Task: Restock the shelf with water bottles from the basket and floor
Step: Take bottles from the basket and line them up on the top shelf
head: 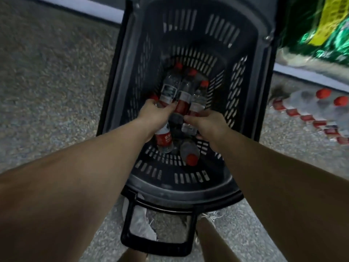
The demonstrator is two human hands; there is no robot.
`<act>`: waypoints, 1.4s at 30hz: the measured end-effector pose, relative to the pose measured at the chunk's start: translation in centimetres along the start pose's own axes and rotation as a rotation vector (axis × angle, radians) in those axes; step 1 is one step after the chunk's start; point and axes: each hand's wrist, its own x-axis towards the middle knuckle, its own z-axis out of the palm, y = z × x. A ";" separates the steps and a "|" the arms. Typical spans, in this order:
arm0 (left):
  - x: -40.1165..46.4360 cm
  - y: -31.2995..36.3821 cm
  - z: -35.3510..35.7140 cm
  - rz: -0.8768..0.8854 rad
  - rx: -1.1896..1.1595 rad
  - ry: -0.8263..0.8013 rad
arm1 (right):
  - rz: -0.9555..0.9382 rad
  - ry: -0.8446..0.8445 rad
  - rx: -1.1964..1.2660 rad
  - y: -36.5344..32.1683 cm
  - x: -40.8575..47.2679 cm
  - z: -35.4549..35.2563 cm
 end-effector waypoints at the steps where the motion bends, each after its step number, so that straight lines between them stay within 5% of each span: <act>1: 1.2 -0.5 0.5 0.004 0.004 0.012 | 0.001 -0.005 -0.013 0.7 0.9 0.7; 6: 5.2 -2.4 2.8 -0.022 0.060 0.023 | 0.011 -0.130 -0.282 4.0 4.4 2.9; 13: 8.6 -3.5 5.2 -0.121 0.215 0.155 | 0.068 -0.567 -1.296 5.3 5.4 4.8; 16: 8.8 -4.3 6.2 -0.204 0.326 0.164 | 0.055 -0.646 -1.495 4.5 5.5 4.9; 19: 8.5 -6.6 7.4 -0.236 0.134 0.116 | 0.078 -0.603 -1.454 3.0 5.7 4.6; 23: 9.0 -9.3 8.4 -0.202 -0.010 0.068 | 0.080 -0.315 -1.220 0.5 6.2 3.5; 31: 6.7 -8.2 6.4 -0.073 -0.219 0.065 | -0.277 -0.050 -1.199 -0.4 4.6 1.9; 39: -2.7 1.7 -4.3 0.015 -0.346 -0.518 | -0.528 -0.104 -1.078 -10.0 -7.6 -6.7; 42: -7.6 6.5 -9.0 0.012 -0.406 -0.737 | -0.601 -0.216 -0.678 -16.7 -15.4 -11.6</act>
